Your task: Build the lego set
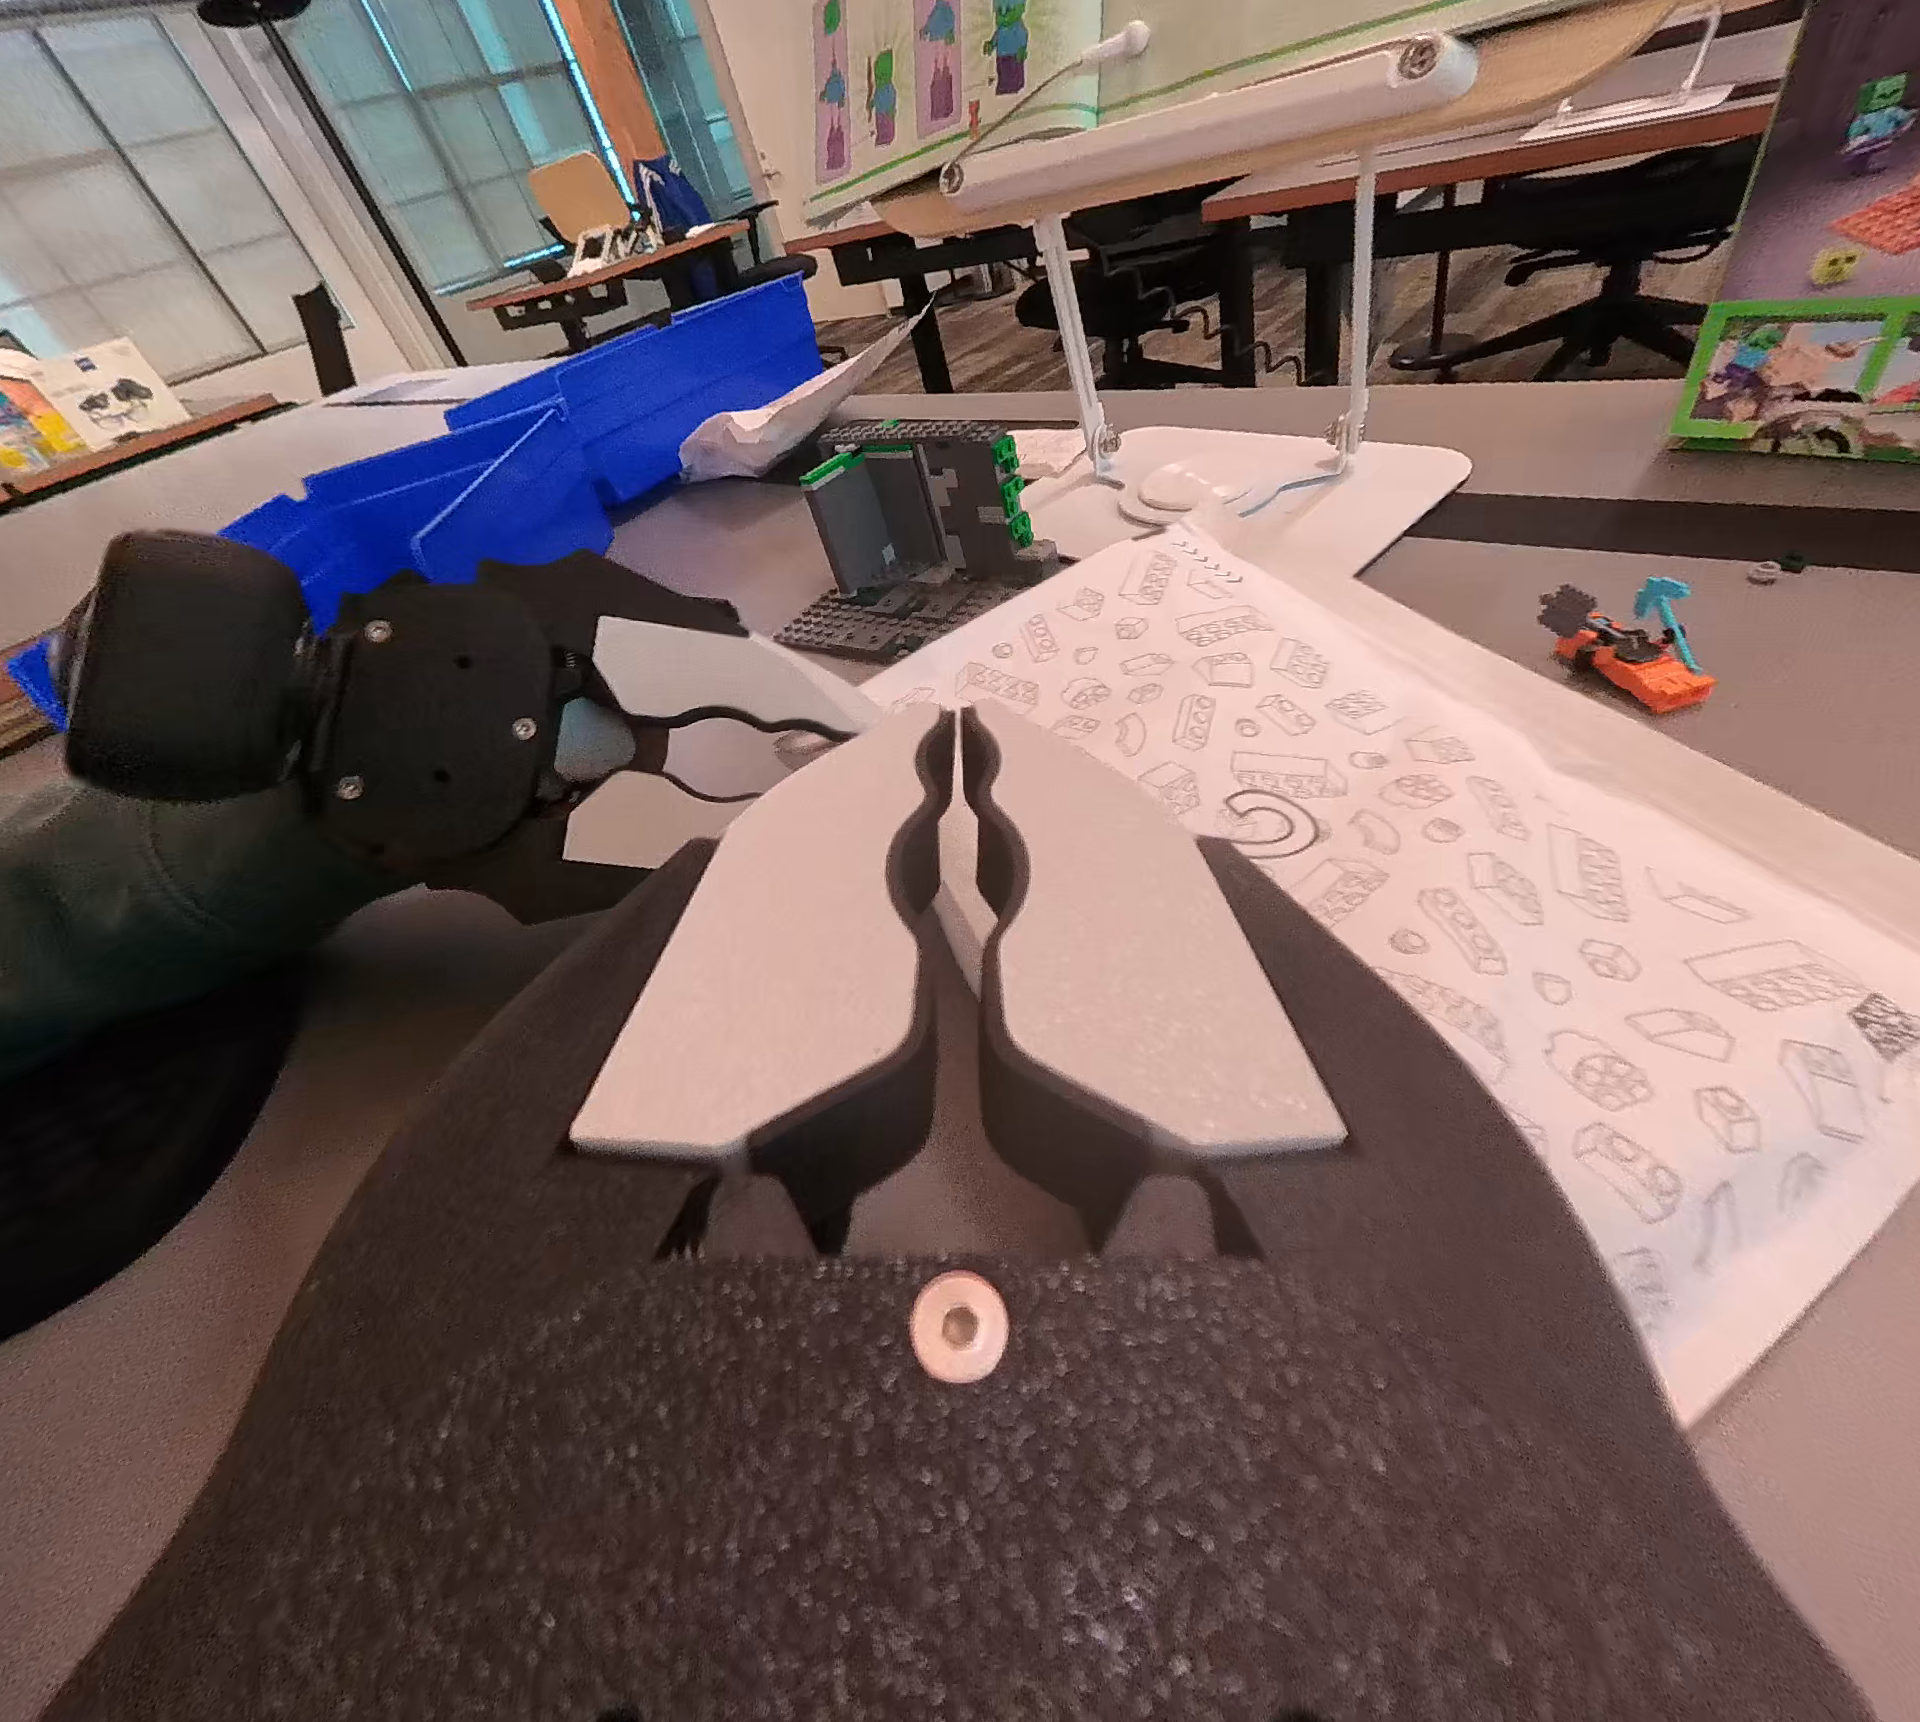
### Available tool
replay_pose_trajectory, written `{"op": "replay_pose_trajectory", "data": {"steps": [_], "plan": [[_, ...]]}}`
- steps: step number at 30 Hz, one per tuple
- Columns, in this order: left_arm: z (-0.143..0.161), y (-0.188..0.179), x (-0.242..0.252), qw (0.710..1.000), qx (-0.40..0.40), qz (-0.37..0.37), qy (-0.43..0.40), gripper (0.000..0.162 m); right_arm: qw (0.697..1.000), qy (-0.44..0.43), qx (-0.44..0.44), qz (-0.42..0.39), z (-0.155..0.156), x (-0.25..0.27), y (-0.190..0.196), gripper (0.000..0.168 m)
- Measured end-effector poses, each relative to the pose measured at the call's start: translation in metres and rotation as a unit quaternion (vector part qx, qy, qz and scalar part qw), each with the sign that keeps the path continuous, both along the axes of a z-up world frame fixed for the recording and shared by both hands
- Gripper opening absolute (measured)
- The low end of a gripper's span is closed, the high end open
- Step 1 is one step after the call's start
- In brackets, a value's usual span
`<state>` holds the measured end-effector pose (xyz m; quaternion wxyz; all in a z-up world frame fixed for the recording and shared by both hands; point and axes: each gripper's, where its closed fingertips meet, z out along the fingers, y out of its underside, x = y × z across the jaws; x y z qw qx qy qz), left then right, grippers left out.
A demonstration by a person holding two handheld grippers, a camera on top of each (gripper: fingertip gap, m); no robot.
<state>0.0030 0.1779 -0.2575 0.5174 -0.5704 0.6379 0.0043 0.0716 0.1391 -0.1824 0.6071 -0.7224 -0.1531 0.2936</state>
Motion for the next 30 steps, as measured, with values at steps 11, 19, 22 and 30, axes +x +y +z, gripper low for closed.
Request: {"op": "replay_pose_trajectory", "data": {"steps": [11, 19, 22, 30], "plan": [[0.001, -0.06, -0.033, 0.99, -0.099, -0.092, -0.031, 0.023, 0.997, -0.009, -0.048, 0.063, 0.0, 0.001, -0.009, 0.008], [0.039, -0.07, -0.08, 0.929, -0.301, -0.082, -0.198, 0.021, 0.941, -0.271, -0.047, 0.197, -0.019, 0.015, 0.025, 0.017], [0.047, -0.048, -0.07, 0.879, -0.401, -0.018, -0.256, 0.036, 0.9, -0.334, -0.064, 0.272, -0.032, 0.005, 0.064, 0.024], [0.038, 0.005, -0.042, 0.853, -0.427, 0.06, -0.294, 0.045, 0.813, -0.339, -0.194, 0.432, -0.09, -0.039, 0.124, 0.033]]}}
